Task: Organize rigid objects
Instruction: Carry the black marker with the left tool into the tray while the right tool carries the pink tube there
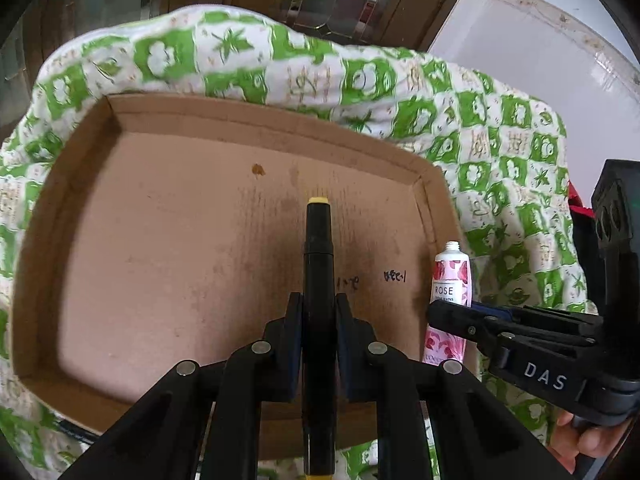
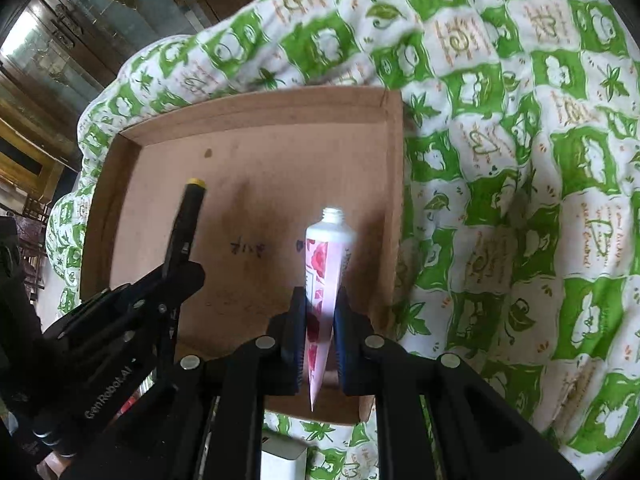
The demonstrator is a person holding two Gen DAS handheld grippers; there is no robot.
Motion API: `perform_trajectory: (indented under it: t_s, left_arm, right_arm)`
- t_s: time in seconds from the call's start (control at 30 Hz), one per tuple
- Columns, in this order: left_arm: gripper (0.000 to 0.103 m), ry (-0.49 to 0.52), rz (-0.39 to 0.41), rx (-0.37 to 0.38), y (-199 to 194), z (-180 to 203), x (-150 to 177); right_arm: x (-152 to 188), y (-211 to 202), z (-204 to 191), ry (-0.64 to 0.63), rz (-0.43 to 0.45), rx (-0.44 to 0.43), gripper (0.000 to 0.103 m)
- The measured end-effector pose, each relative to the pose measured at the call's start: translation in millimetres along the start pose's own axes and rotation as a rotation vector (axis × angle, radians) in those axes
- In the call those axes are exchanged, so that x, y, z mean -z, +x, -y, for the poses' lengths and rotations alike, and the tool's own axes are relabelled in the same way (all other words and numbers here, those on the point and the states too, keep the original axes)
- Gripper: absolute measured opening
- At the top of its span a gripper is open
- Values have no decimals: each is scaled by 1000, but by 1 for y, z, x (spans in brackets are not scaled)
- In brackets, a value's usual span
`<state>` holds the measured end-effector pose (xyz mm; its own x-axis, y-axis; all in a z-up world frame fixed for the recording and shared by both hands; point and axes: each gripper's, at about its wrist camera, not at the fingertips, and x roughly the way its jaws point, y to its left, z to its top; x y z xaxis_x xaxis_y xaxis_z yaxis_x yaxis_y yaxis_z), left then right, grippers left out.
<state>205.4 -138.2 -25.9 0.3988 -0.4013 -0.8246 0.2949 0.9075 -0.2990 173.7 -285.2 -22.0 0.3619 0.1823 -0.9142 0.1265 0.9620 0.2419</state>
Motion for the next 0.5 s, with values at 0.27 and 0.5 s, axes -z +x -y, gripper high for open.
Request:
perform_trajectory:
  t_s: [0.27, 0.5]
  left_arm:
    - [14, 7, 7, -9, 10, 4, 1]
    - [14, -6, 18, -22, 21, 6, -11]
  right_arm:
    - [3, 8, 0, 3, -9, -8, 12]
    - [3, 3, 2, 6, 12, -7, 12]
